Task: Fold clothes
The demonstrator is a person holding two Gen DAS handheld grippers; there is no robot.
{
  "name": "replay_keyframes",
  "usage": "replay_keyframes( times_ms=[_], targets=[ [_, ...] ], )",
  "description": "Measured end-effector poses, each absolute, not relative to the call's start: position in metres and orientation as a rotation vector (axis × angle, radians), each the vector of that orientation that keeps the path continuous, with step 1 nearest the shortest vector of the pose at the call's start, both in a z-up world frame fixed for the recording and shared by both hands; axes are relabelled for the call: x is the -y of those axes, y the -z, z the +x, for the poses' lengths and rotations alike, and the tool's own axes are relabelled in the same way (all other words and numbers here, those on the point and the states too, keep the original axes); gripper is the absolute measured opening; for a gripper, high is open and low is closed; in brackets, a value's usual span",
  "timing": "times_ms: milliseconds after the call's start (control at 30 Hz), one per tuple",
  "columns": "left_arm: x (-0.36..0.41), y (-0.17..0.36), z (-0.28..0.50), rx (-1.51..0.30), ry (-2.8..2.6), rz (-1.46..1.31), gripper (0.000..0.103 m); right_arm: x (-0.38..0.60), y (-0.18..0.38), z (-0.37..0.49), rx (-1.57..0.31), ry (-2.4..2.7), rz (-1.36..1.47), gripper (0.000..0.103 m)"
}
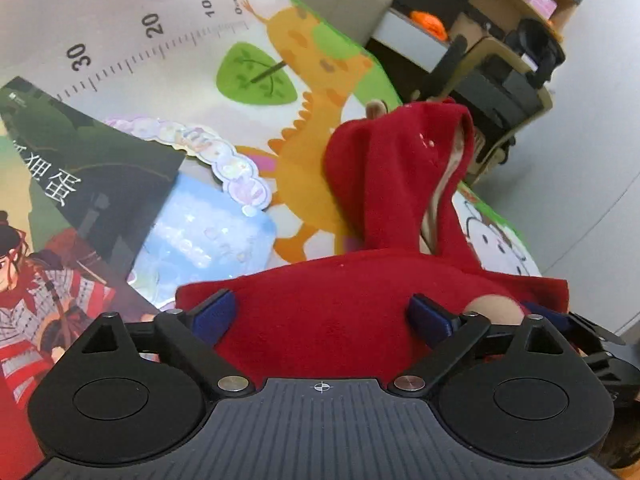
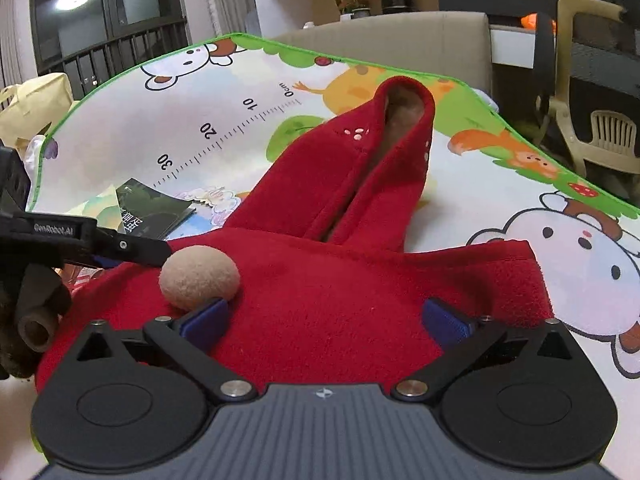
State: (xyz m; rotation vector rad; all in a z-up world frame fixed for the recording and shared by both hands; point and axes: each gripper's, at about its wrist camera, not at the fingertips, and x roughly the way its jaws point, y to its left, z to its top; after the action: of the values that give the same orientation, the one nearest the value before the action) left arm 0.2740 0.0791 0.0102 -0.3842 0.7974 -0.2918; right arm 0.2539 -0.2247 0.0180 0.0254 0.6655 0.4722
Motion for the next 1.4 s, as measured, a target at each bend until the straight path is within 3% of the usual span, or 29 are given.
replay_keyframes(
  times_ms=[133, 367, 600, 1400],
  targets=[
    [-0.076, -0.008, 0.272, -0.786, 0.300, -0.354, 0.100, 0.232, -0.027, 0.248, -0.685, -0.509, 0.033, 0.103],
    [-0.075, -0.006, 0.265, -0.771, 0.302, -0.323, 0.101, 0.283, -0.059, 0.220, -0.607, -0.533, 0.318, 0.103],
    [-0.074, -0.005, 0.265, -0.768, 0.300, -0.316, 0.103, 0.292, -0.010, 0.244, -0.715, -0.362, 0.327, 0.103],
    [-0.071, -0.003, 0.260, -0.747, 0.288, -0.301, 0.103, 0.273, -0.003, 0.233, -0.635, -0.336, 0.205, 0.103]
  ],
)
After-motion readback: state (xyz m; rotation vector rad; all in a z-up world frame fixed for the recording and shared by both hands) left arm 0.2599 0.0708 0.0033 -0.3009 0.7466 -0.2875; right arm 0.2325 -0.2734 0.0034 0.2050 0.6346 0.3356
